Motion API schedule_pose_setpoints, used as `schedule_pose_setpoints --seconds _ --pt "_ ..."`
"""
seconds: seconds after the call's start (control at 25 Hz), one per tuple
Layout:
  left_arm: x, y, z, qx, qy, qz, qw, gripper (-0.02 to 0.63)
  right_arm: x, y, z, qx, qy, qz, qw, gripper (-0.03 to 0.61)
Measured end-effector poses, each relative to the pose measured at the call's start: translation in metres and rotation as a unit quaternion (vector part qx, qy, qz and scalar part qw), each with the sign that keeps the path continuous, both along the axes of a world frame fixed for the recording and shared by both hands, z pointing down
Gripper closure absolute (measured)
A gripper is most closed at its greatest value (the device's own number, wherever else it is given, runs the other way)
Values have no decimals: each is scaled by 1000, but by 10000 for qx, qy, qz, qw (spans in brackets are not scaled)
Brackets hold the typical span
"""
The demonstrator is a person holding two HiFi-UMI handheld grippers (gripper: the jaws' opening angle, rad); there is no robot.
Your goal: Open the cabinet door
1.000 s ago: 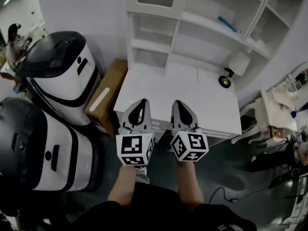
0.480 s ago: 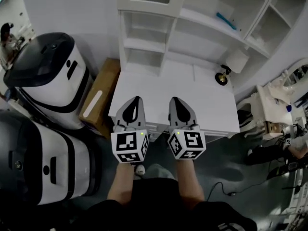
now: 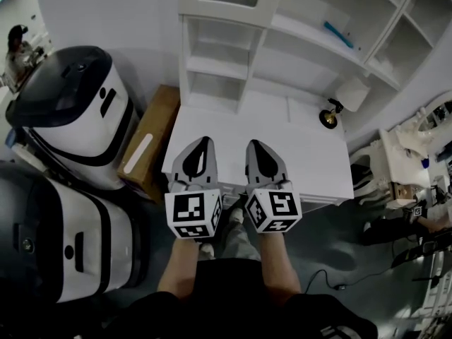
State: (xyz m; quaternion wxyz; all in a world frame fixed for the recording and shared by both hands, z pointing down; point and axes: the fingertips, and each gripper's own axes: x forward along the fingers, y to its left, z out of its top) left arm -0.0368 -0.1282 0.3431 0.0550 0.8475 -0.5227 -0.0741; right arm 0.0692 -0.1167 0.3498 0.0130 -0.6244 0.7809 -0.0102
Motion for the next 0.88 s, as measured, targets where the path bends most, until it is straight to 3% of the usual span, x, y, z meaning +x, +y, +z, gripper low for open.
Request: schedule_pose_setpoints --seconds 0.16,0.88 --pt "4 -13 -6 57 -62 -60 9999 600 8 -12 -10 164 154 61 9997 561" --pt "59 -87 -22 303 -127 -49 9994 600 52 -90 -26 482 -10 -227 9986 560"
